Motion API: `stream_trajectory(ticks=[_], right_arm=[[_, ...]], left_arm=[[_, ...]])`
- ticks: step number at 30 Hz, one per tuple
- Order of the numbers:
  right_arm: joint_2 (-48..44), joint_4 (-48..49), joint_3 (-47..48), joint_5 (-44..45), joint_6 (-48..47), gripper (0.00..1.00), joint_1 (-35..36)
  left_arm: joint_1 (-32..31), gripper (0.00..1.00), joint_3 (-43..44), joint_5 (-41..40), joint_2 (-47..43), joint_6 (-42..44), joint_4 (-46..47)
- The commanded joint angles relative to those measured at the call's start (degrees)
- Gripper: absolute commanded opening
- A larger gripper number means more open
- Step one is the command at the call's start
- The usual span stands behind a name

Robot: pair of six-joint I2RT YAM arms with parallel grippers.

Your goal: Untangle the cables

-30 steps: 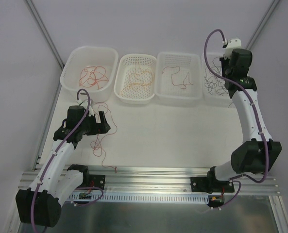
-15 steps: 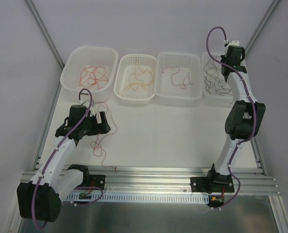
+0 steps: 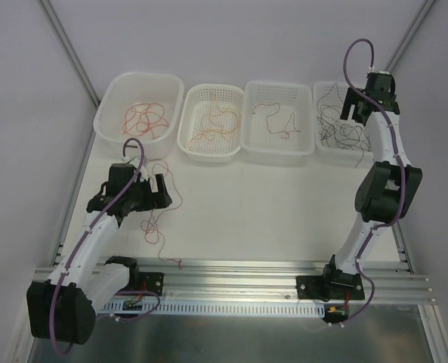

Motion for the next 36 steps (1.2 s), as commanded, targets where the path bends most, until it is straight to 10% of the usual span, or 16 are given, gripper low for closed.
stream_trajectory(ticks=[1,19,36], right_arm=[[-12.86,-6.68,0.65,-3.63,5.58,1.00,0.93],[-59.52,-15.31,-33.98,-22.61,13.59,0.97,14.11],[-75.36,-19.44,-47.88,-29.82,14.73,0.97,14.99]], left_arm=[[-0.18,0.97,-0.06,-2.08,-1.53,-0.81,1.13],[-0.18,0.93,-0.06,-7.00,7.76,-6.70,-1.15],[-1.58,0.62,6.18,-14.39,28.87,-11.36,-2.56]])
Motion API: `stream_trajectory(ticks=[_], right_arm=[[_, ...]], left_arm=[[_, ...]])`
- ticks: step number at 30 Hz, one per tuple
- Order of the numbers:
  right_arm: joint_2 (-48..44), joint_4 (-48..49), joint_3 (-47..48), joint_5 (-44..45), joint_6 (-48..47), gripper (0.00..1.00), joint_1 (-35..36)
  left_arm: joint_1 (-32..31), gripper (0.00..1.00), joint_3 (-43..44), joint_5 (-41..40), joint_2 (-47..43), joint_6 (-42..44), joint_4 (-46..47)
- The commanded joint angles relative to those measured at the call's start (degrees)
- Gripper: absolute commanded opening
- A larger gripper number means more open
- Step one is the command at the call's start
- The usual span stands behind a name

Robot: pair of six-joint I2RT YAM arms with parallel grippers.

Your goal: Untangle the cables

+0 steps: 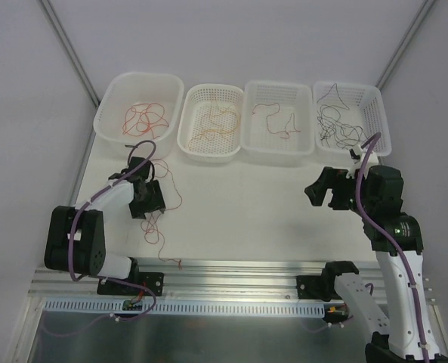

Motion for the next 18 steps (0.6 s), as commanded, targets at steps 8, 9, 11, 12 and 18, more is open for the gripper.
stream_trajectory(ticks=[8,9,11,12,18], right_arm=[[-2.02,0.45,-2.44,-3.51,1.46,0.97,0.39],[-2.02,0.63,-2.62,-3.86,1.64,0.97,0.48],[-1.67,1.07,-3.23,-5.00,1.82,0.97,0.74],[-1.49,1.24,-3.41,-5.44,1.82,0.97,0.83],[0.00,3.87,-7.09,-9.92,1.73,0.97,1.88]], left_arm=[[-10.23,0.15,1.90,-1.02,6.67,-6.00,-0.92],[-11.20,0.09,2.07,-0.83,7.63,-6.27,-0.92],[-14.45,0.00,3.30,-0.48,8.34,-6.71,-0.92],[-15.51,0.00,3.74,-0.31,8.34,-6.80,-0.92],[-25.79,0.00,11.29,3.21,7.03,-7.59,-1.01]])
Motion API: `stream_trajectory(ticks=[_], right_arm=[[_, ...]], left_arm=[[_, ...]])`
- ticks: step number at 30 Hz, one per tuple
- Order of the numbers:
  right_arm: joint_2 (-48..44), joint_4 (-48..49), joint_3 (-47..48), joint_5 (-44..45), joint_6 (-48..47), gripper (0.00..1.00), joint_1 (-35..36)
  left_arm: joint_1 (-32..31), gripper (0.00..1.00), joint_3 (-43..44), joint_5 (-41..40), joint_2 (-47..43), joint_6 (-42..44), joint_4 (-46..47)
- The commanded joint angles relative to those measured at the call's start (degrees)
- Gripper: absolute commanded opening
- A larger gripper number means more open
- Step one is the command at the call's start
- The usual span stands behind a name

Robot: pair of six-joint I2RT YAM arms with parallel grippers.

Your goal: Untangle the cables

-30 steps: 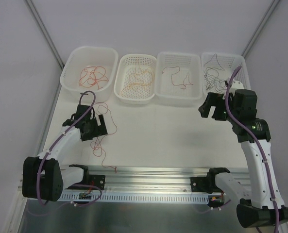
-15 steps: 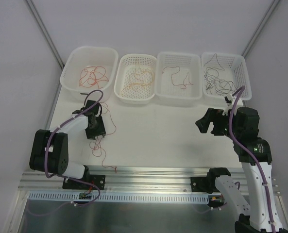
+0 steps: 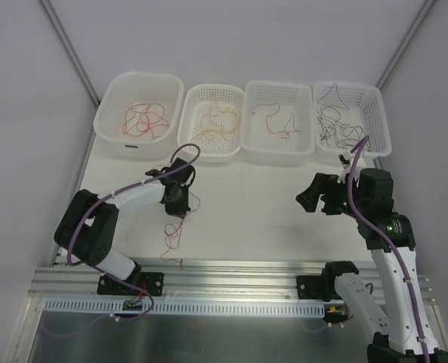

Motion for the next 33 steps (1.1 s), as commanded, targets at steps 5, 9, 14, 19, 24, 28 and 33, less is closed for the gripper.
stream_trajectory(ticks=[5,9,14,19,24,28,33], right_arm=[[2.70,10.57,-7.67,-10.21,7.39,0.97,2.11],[2.61,17.95,-12.94,-10.40,14.07,0.97,4.04],[2.96,29.29,-18.65,-10.14,26.09,0.97,6.06],[3.40,37.20,-20.08,-4.09,33.76,0.97,9.14],[5.77,40.64,-18.68,1.19,39.03,0.97,12.73],[11.13,41.34,-15.60,2.43,40.27,0.97,16.52],[16.93,42.57,-12.87,4.72,40.53,0.97,23.55]], left_arm=[[-11.51,0.00,12.76,7.48,-1.11,-3.95,-0.07],[-14.67,0.00,17.33,8.63,-2.42,-4.04,-0.07],[-17.40,0.00,21.90,10.12,-4.44,-3.07,-0.07],[-20.13,0.00,24.37,11.00,-5.59,-0.44,-0.07],[-22.68,0.00,26.03,12.58,-5.33,3.42,-0.07],[-24.79,0.00,27.35,12.23,-4.19,6.42,-0.07],[-26.37,0.00,28.32,12.58,-3.40,9.32,-0.16]])
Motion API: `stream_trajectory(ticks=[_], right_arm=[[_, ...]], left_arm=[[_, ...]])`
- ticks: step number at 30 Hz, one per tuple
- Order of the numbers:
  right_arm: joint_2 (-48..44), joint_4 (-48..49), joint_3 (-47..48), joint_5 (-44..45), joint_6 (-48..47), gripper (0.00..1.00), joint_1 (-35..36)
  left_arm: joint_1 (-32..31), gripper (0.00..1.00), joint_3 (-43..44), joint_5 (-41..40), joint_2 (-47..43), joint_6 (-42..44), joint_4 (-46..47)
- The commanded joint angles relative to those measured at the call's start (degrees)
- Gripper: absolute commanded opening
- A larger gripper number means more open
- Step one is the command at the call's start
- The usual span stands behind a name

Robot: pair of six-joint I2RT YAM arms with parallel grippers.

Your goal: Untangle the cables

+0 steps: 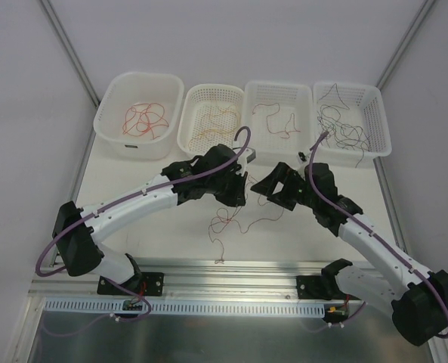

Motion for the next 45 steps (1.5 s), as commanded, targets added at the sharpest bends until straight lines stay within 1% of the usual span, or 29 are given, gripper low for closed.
stream_trajectory(ticks=[1,5,12,16,17,20,21,23,24,26,27,28,29,30,31,32,33,34,36,37,38,39,40,41,42,43,44,45], right_arm=[[1.90,4.96,3.61,2.47,2.42,0.97,3.45],[3.48,6.02,4.14,4.13,3.91,0.97,6.26],[6.03,7.16,5.63,4.84,3.30,0.97,7.49],[8.84,7.16,5.90,4.32,3.21,0.99,8.63],[9.63,7.34,5.72,4.31,3.30,0.96,9.25],[10.43,7.95,5.46,4.84,3.39,0.82,10.21],[10.52,7.87,5.29,5.02,3.30,0.69,10.31],[10.43,7.26,5.55,5.28,2.95,0.55,10.39],[9.99,5.08,5.81,6.59,2.69,0.39,10.39],[9.12,2.69,7.39,8.00,0.42,0.18,10.39],[8.33,-0.10,8.26,9.66,-0.47,0.05,10.39],[7.88,-1.70,10.10,10.55,-1.52,0.01,10.39],[7.62,-4.67,11.34,11.25,-3.71,0.01,10.39],[7.27,-6.27,12.48,12.74,-5.12,0.01,10.48],[6.92,-7.68,13.71,13.45,-6.36,0.01,10.39],[7.00,-10.82,16.85,14.06,-9.15,0.01,10.39],[7.00,-12.51,18.45,15.55,-10.40,0.01,10.39],[7.35,-14.18,20.47,16.35,-11.63,0.01,10.39],[8.14,-18.84,26.35,19.14,-15.75,0.01,10.31],[8.49,-20.16,28.29,19.78,-17.25,0.01,10.39],[9.54,-22.52,32.57,20.31,-18.57,0.01,10.39],[10.07,-23.68,34.71,21.35,-21.80,0.01,10.31],[10.77,-24.56,36.90,21.80,-23.66,0.01,10.31],[12.17,-26.57,39.53,22.33,-25.42,0.01,10.31],[13.23,-27.46,44.35,23.38,-27.79,0.01,10.31],[14.20,-28.34,47.18,23.82,-32.16,0.01,10.22],[16.47,-29.91,49.64,24.26,-34.73,0.01,10.04],[17.62,-30.36,51.93,25.48,-36.41,0.01,9.96]], left_arm=[[-0.95,0.00,2.62,1.48,0.45,4.30,-0.14],[-1.22,0.00,2.27,2.62,0.72,5.09,-0.14],[-2.01,0.00,1.92,3.06,0.72,6.32,-0.05],[-2.27,0.00,2.53,2.45,0.63,7.55,-0.14],[-2.36,0.00,2.62,2.36,0.63,7.73,-0.05],[-2.36,0.00,2.18,1.13,0.54,7.99,-0.05],[-2.36,0.00,2.09,0.17,0.45,8.08,0.04],[-2.36,0.00,1.66,-1.06,0.28,7.99,0.04],[-2.36,0.00,1.57,-2.11,0.28,7.73,0.12],[-2.36,0.00,1.56,-3.09,0.19,7.20,0.21],[-2.36,0.00,1.57,-3.70,0.10,6.33,0.30],[-2.36,0.00,1.57,-4.66,-0.07,5.80,0.30],[-2.36,0.03,1.74,-5.11,-0.33,5.01,0.30],[-2.36,0.09,1.83,-5.55,-0.42,4.74,0.39],[-2.36,0.13,1.92,-6.16,-0.86,4.39,0.22],[-2.36,0.18,2.27,-6.60,-1.04,4.04,0.30],[-2.27,0.25,2.44,-6.69,-1.56,3.95,0.30],[-2.27,0.38,2.53,-7.04,-1.83,3.95,0.30],[-2.27,0.47,2.71,-7.66,-2.53,3.77,0.39],[-2.19,0.56,2.62,-8.96,-3.58,3.77,0.30],[-1.84,0.59,2.45,-9.85,-4.11,3.86,0.39],[-1.57,0.63,2.10,-10.29,-5.25,3.86,0.48],[-1.31,0.70,1.74,-10.64,-6.04,3.77,0.39],[-0.17,0.74,0.87,-11.08,-6.75,3.69,0.39],[0.53,0.78,0.17,-11.17,-8.49,3.68,0.48],[1.41,0.82,-0.54,-11.35,-9.38,3.68,0.39],[3.33,0.89,-2.46,-11.61,-10.35,3.68,0.39],[4.74,0.92,-3.52,-11.88,-12.45,3.77,0.48]])
